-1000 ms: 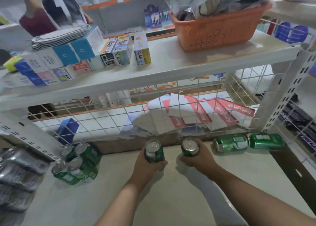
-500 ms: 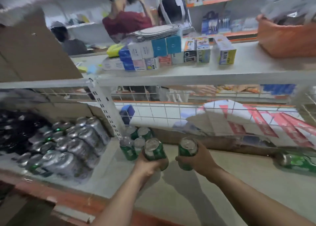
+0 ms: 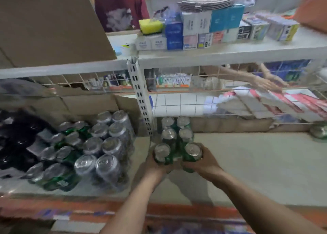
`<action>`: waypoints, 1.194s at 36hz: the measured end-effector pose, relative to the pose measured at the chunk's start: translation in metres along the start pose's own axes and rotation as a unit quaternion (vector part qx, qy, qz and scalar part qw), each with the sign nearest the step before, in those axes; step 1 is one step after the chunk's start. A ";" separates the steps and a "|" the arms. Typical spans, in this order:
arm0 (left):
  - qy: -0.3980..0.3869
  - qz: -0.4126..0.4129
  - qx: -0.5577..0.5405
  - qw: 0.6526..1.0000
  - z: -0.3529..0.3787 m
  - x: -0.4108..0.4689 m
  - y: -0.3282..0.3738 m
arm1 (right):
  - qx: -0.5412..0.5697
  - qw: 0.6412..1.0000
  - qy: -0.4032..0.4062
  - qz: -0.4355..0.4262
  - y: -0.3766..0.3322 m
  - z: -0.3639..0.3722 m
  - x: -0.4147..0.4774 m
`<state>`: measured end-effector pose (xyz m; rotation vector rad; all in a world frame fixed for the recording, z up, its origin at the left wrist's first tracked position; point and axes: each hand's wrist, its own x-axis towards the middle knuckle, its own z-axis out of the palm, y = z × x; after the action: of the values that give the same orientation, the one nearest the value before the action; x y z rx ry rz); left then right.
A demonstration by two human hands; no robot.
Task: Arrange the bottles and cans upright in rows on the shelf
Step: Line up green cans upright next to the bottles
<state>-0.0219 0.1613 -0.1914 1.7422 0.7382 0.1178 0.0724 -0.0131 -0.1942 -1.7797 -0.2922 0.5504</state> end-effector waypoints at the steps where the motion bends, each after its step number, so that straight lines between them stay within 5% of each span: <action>1: 0.006 -0.004 0.015 1.000 -0.001 0.006 -0.008 | -0.003 1.000 0.005 0.004 0.001 0.005 0.000; 20: -0.088 0.071 0.179 0.977 -0.004 0.033 -0.029 | -0.151 0.986 0.067 0.023 0.013 0.031 -0.002; 43: -0.223 0.043 0.016 0.974 -0.034 0.034 -0.048 | -0.148 0.982 0.050 0.107 0.004 0.032 -0.018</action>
<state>-0.0300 0.2137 -0.2338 1.7467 0.3355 -0.2240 0.0405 0.0039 -0.2000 -2.1363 -0.1162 0.5885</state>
